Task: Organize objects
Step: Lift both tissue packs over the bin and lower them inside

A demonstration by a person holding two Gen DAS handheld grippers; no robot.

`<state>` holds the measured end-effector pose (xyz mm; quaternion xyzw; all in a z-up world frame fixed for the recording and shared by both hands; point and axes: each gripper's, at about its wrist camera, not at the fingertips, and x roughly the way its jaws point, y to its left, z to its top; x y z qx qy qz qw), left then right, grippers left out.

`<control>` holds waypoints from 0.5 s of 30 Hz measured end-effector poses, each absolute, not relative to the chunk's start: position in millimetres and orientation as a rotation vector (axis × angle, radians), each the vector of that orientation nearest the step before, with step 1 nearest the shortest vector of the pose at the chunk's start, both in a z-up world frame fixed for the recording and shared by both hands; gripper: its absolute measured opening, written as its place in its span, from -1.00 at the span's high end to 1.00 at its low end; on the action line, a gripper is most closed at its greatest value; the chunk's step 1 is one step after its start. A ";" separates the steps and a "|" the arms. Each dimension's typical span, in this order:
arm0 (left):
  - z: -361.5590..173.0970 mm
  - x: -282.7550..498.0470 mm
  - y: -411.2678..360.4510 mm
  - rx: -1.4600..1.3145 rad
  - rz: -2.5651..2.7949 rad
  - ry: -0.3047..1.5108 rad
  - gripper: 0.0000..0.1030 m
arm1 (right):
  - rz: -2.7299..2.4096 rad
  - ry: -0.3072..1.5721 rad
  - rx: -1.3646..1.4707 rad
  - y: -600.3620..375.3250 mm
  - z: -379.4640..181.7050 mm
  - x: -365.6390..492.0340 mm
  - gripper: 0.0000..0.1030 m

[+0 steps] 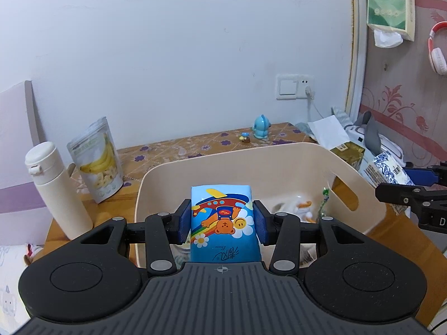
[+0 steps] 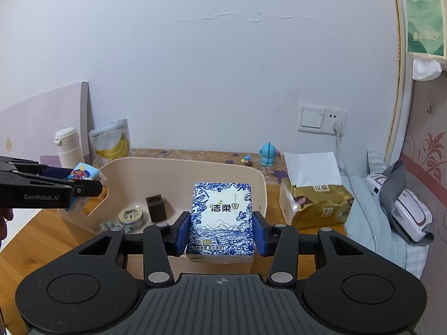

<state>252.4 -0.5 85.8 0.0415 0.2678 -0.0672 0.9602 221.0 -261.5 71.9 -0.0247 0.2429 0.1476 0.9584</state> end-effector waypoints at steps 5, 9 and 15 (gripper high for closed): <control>80.0 274.8 -0.9 0.090 -0.132 0.562 0.10 | 0.298 0.500 -0.049 -256.6 69.5 239.0 0.16; 73.0 290.5 -1.8 0.093 -0.134 0.586 0.10 | 0.300 0.511 -0.052 -251.2 65.2 254.1 0.16; 59.0 309.7 -4.6 0.092 -0.135 0.626 0.10 | 0.310 0.534 -0.060 -242.4 57.5 273.3 0.16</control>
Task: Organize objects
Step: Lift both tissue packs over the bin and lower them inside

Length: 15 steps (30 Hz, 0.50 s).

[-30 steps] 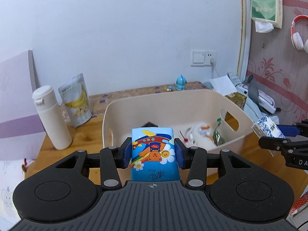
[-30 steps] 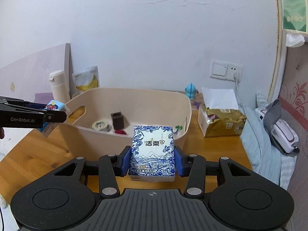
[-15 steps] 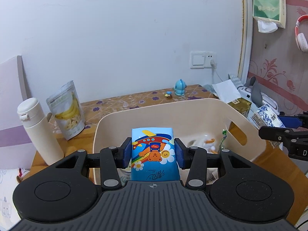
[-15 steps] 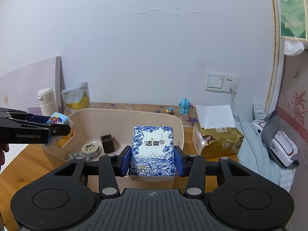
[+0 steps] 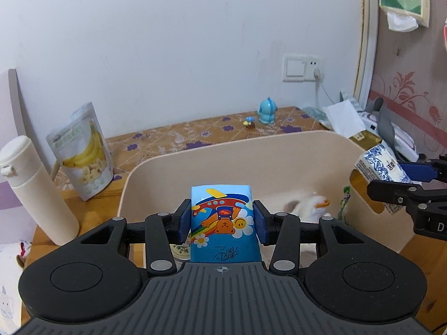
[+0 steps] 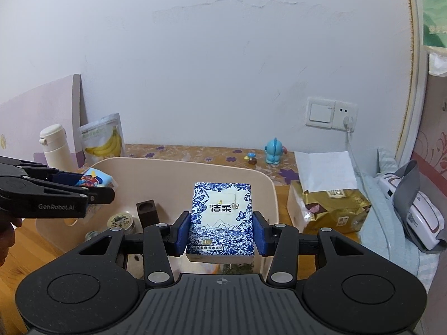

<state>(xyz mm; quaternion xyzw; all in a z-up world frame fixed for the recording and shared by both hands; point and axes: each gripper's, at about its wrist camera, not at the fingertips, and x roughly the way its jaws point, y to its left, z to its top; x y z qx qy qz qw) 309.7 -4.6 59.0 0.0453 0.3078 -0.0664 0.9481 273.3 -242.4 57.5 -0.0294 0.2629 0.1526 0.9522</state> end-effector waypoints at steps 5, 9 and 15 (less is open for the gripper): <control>49.4 321.4 -6.6 0.098 -0.138 0.658 0.10 | 0.325 0.562 -0.079 -232.2 48.6 285.7 0.16; 39.7 329.3 -7.5 0.094 -0.145 0.691 0.10 | 0.338 0.586 -0.093 -225.5 42.9 294.4 0.16; 27.0 338.1 -6.4 0.091 -0.150 0.747 0.10 | 0.351 0.620 -0.109 -217.5 34.2 303.0 0.15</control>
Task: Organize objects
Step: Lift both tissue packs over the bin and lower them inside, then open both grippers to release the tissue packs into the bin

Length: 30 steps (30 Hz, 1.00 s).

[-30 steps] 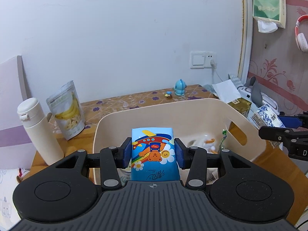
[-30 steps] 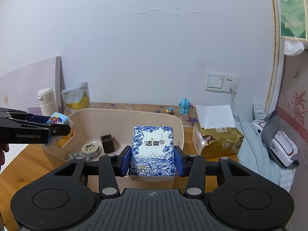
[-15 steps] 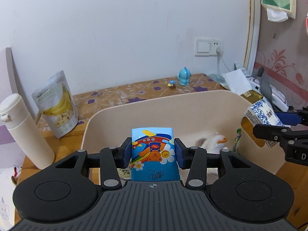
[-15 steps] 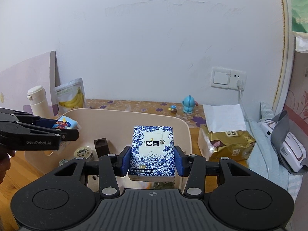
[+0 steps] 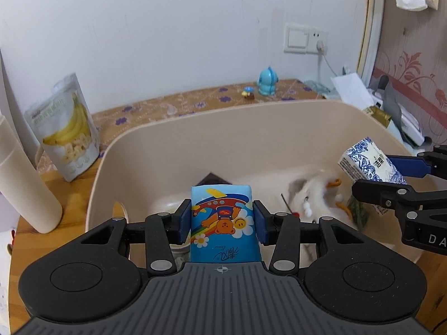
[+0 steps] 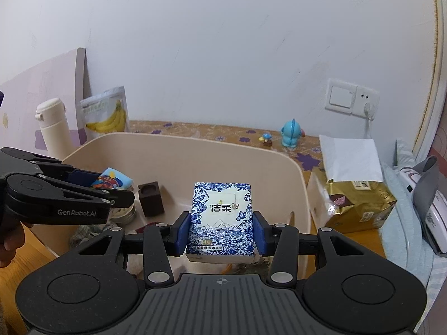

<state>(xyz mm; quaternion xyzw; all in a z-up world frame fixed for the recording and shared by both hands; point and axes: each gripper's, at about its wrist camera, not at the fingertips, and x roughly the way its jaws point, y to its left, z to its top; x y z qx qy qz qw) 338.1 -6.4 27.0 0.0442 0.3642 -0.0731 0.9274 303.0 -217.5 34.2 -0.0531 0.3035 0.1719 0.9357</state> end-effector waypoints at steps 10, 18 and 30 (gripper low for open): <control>21.5 344.7 -1.7 0.067 -0.148 0.800 0.09 | 0.371 0.677 -0.132 -208.6 21.5 311.9 0.15; 24.5 341.7 -0.9 0.069 -0.138 0.786 -0.22 | 0.369 0.693 -0.137 -205.8 19.4 313.7 -0.03; 43.5 322.2 2.6 0.047 -0.124 0.718 -0.58 | 0.357 0.629 -0.124 -212.6 36.0 296.8 -0.74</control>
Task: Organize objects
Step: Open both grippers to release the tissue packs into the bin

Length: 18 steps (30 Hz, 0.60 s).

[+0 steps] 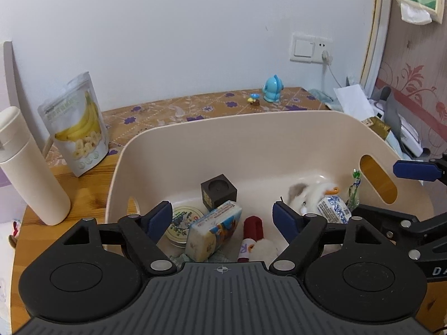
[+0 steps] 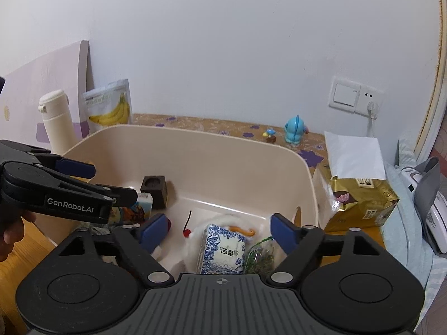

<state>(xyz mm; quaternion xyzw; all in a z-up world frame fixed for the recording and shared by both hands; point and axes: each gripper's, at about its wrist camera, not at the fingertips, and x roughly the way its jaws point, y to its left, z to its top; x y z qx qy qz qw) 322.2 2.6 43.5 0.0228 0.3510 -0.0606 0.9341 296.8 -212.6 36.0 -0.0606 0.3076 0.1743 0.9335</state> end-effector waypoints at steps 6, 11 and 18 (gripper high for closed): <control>52.5 307.7 5.9 0.023 -0.128 0.696 -0.60 | 0.365 0.608 -0.113 -215.0 44.0 285.3 -0.99; 57.4 290.7 2.6 0.047 -0.110 0.668 -0.61 | 0.360 0.595 -0.095 -217.2 49.8 273.4 -1.00; 64.2 263.8 1.4 0.041 -0.090 0.622 -0.61 | 0.341 0.612 -0.071 -222.8 50.6 259.3 -1.00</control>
